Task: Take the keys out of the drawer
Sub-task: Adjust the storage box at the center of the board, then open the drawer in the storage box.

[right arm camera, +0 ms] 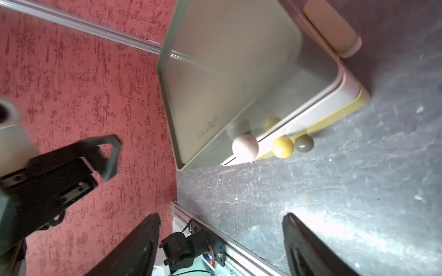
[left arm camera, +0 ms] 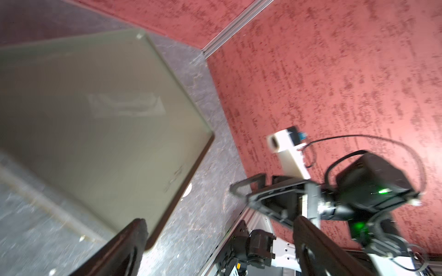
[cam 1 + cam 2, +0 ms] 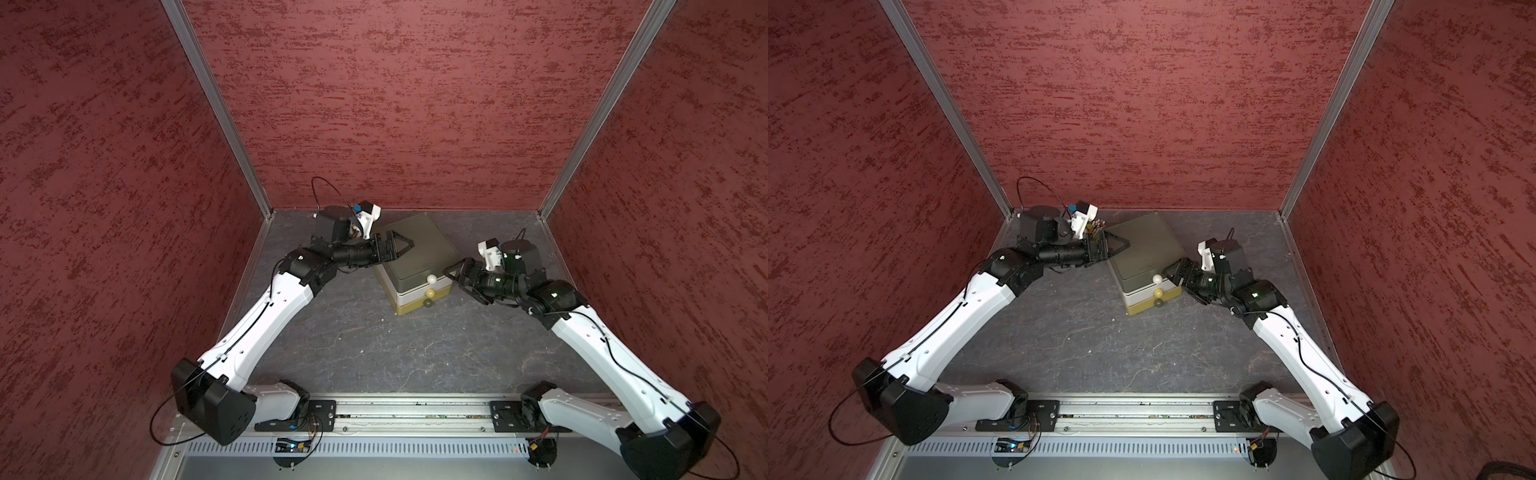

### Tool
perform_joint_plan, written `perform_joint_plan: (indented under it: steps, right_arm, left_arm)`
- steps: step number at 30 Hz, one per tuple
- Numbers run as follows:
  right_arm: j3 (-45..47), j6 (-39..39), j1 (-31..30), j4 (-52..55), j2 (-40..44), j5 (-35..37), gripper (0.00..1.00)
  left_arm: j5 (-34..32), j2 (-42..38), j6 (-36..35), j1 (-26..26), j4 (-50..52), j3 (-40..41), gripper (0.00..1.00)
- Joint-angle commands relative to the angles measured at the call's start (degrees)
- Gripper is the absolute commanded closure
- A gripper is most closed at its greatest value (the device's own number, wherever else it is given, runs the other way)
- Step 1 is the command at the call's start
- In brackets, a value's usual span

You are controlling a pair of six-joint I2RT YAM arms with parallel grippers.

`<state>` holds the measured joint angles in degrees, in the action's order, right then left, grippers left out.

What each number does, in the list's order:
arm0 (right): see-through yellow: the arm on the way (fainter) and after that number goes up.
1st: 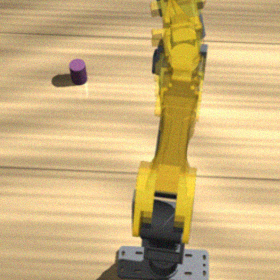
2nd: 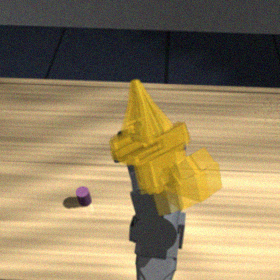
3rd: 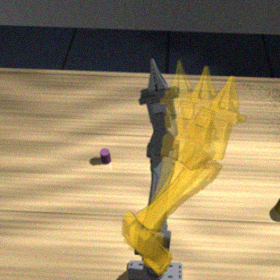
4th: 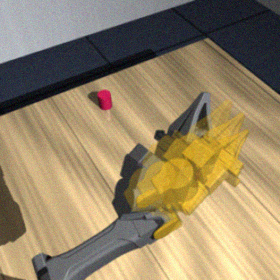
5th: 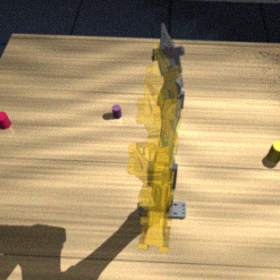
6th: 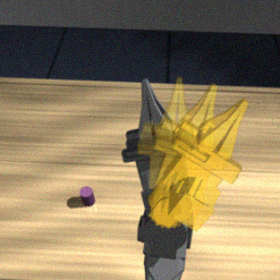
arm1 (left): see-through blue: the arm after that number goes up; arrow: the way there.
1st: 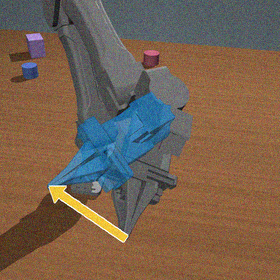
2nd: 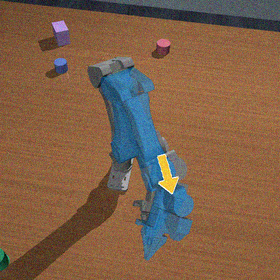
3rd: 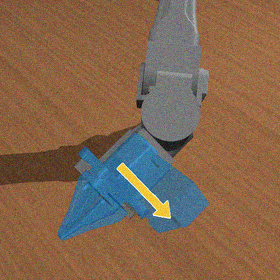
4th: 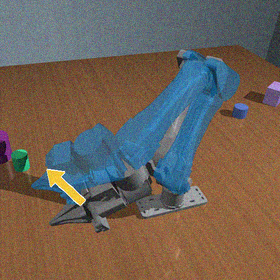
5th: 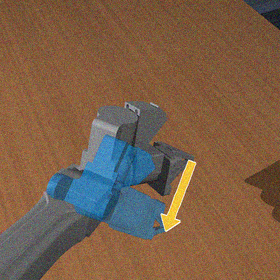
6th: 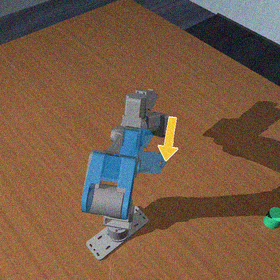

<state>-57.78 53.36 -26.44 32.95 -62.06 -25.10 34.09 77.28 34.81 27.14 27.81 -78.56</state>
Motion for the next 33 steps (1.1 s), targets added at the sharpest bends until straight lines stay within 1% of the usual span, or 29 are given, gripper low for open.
perform_joint_plan:
  steps: [1,2,3,5,7,10,11,13,16,19,26,28,33]
  right_arm:
    - [3.35,5.02,-1.63,-7.44,-0.55,-2.42,0.27]
    - [4.52,5.8,-1.85,-9.56,-0.9,-2.58,0.29]
    - [5.44,6.3,-2.01,-11.24,-1.19,-2.61,0.3]
    - [6.7,6.58,-2.1,-14.47,-2.18,-2.59,0.36]
    - [7.04,6.35,-2.08,-15.9,-3.49,-2.03,0.37]
    - [7.37,6.49,-2.13,-18.5,-5.76,-1.48,0.37]
    - [7.4,6.58,-2.1,-19.43,-6.57,-1.36,0.37]
    - [6.88,6.5,-2.13,-20.54,-8.36,-1.04,0.39]
    - [5.49,6.0,-2.08,-21.41,-11.17,-0.66,0.4]
    - [4.41,5.99,-1.95,-22.76,-13.6,-0.59,0.44]
    - [4.12,6.21,-1.95,-25.16,-15.81,0.77,0.49]
    - [4.45,6.52,-1.96,-26.84,-16.46,-0.08,0.53]
    - [7.24,8.2,-1.95,-34.72,-16.44,-1.47,0.54]
  left_arm:
    - [3.71,5.68,-1.45,-0.66,4.41,-2.59,0.14]
    - [4.76,7.4,-1.59,-0.78,4.7,-3.19,0.19]
    - [5.38,8.44,-1.67,-0.77,4.76,-3.58,0.2]
    - [5.88,10.14,-2.24,-0.72,4.95,-3.96,0.26]
    - [5.9,11.15,-2.85,-0.81,5.38,-4.12,0.28]
    - [6.47,12.62,-3.22,-0.94,5.97,-4.29,0.38]
    - [6.52,13.11,-3.34,-0.94,6.23,-4.33,0.39]
    - [6.05,13.75,-3.77,-1.01,7.16,-4.57,0.45]
    - [5.32,14.56,-4.81,-1.19,9.21,-4.89,0.45]
    - [5.03,15.02,-5.5,-1.48,10.25,-4.77,0.44]
    - [5.03,15.69,-7.16,-1.82,11.71,-4.46,0.44]
    - [5.03,15.83,-7.49,-1.92,12.04,-4.35,0.44]
    - [5.03,16.5,-8.67,-1.91,13.18,-4.36,0.49]
